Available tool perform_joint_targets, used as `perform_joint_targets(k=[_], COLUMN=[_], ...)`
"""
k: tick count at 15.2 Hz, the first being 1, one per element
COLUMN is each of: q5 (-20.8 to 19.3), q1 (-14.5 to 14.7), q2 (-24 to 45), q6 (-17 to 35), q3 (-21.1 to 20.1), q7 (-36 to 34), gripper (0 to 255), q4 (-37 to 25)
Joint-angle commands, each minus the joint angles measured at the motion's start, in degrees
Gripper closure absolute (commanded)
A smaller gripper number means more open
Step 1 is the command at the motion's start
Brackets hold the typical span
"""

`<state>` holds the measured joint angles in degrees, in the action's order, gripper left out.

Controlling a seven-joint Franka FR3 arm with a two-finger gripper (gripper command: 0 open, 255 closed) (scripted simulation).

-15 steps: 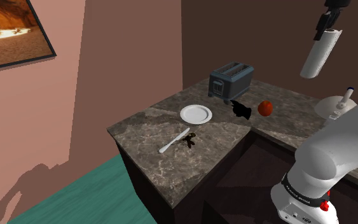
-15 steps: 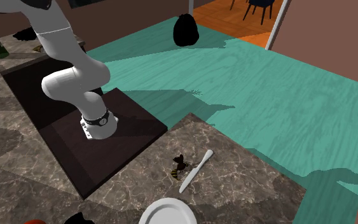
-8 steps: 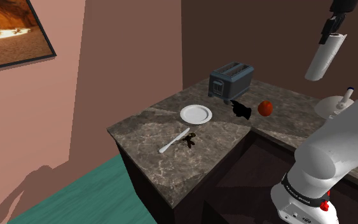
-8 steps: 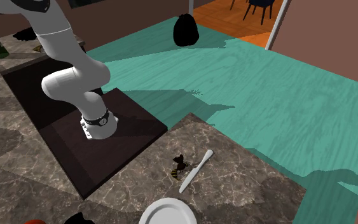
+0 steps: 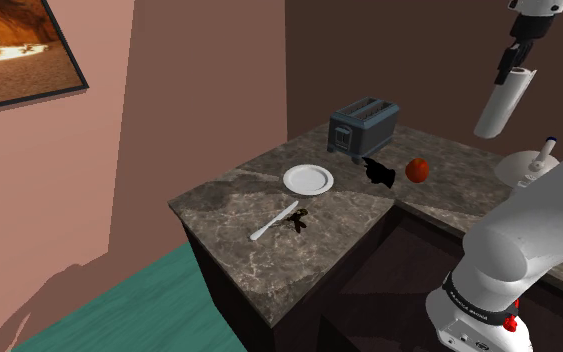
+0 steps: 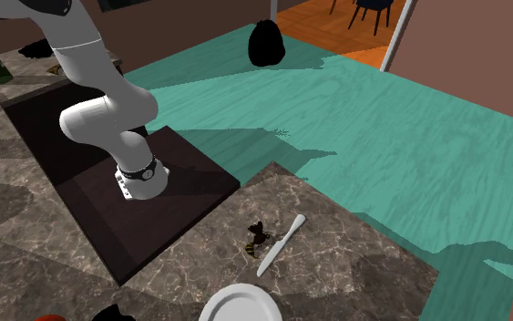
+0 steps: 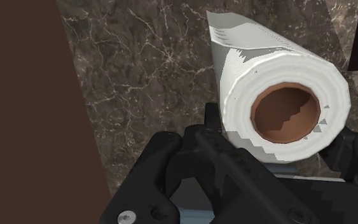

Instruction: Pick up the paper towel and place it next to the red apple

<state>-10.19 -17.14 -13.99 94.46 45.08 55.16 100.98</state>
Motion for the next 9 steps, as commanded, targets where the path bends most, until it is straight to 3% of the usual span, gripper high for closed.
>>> perform_joint_targets(k=[1, 9], q5=[-0.4, -1.4], q1=[-0.2, -0.6], q2=[-0.6, -1.7], q6=[1.5, 7.6], q3=[-0.1, 0.1], q7=[-0.3, -1.1], gripper=[255, 255], q4=[2.0, 8.9])
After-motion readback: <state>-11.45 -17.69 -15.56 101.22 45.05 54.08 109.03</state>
